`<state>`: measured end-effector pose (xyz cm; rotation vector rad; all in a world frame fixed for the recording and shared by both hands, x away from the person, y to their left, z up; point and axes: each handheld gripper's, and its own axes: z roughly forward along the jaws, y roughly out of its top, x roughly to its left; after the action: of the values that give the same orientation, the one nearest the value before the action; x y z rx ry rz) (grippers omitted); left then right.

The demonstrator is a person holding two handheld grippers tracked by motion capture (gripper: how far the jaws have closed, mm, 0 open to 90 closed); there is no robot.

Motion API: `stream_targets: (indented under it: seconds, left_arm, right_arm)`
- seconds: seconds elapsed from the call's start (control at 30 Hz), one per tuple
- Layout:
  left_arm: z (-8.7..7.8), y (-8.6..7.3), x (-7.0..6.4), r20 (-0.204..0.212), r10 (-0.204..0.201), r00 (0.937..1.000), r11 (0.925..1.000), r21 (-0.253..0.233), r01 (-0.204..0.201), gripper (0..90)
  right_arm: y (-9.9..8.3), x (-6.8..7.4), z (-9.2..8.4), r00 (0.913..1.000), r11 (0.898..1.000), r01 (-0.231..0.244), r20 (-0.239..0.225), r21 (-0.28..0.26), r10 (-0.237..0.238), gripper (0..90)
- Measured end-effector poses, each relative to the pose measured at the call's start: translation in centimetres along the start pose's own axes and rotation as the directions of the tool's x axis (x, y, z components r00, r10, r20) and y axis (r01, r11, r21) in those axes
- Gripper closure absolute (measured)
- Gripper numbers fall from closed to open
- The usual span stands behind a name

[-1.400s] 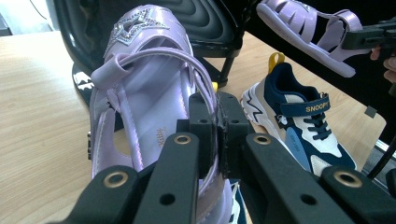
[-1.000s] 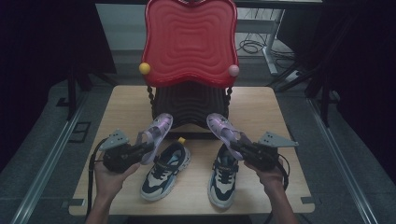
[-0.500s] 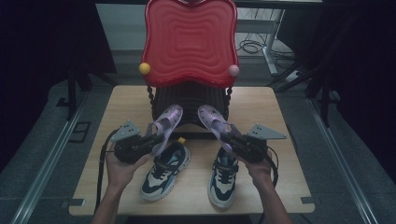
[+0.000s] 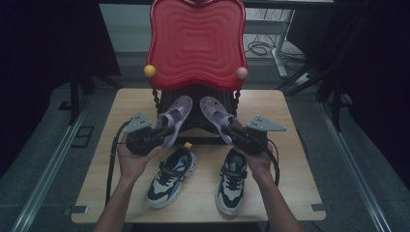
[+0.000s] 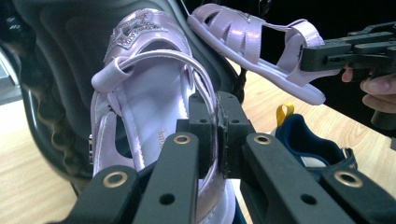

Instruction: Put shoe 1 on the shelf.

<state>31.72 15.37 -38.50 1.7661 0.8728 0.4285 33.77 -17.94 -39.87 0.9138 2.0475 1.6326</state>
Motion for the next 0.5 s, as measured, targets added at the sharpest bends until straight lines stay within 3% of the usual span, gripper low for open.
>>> stream_targets:
  seconds: [0.23,0.5]
  left_arm:
    - [1.2,0.4,0.6,-0.012,0.003,0.9999,0.9997,-0.023,-0.003,86.1]
    - [2.2,0.4,1.4,-0.033,0.006,0.9995,0.9994,-0.034,-0.007,86.0]
  right_arm:
    - [0.1,-0.2,1.2,0.9995,0.999,-0.024,0.022,-0.025,0.024,85.3]
    - [0.4,-0.5,2.3,0.9982,1.0,0.011,0.06,-0.021,-0.01,85.2]
